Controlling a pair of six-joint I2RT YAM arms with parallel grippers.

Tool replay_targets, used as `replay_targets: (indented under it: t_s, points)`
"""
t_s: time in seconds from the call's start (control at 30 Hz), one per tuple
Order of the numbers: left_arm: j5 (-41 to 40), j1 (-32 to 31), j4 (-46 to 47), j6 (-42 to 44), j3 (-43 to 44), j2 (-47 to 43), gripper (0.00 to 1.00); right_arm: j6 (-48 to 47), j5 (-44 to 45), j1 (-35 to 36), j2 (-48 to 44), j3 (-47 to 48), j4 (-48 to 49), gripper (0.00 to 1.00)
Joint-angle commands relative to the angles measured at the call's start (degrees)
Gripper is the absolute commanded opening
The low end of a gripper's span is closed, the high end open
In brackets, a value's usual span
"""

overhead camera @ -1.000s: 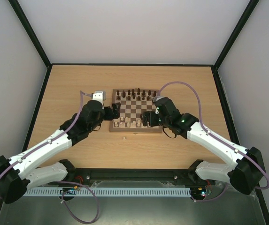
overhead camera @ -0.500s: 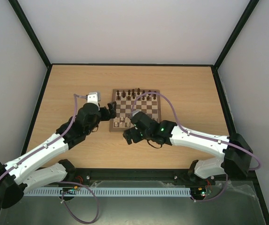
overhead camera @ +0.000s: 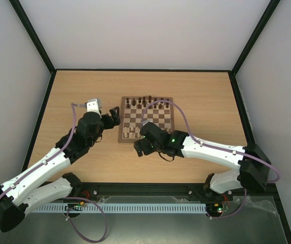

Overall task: Set up the chess pieces on the board
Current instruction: Pick up the chess piece at the center of the board.

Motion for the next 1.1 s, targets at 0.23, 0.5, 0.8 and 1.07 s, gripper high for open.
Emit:
replay_targets:
  t_s: [0.23, 0.5, 0.8, 1.07]
  points:
    - [-1.9, 2.1, 0.3, -0.4, -1.5, -0.9, 0.99, 5.2, 4.7, 6.1, 8.0, 0.0, -1.6, 0.95]
    - [-1.0, 2.4, 0.3, -0.3, -1.4, -0.9, 0.99, 5.7, 4.5, 6.2, 15.0, 2.3, 0.7, 0.71]
    - [-2.1, 2.7, 0.1, -0.1, -1.5, -1.0, 0.99, 4.3, 4.0, 6.2, 20.1, 7.5, 0.6, 0.62]
    - [-1.6, 2.9, 0.2, -0.2, -1.4, -0.2, 0.99, 5.2, 6.9, 6.2, 22.0, 9.2, -1.6, 0.5]
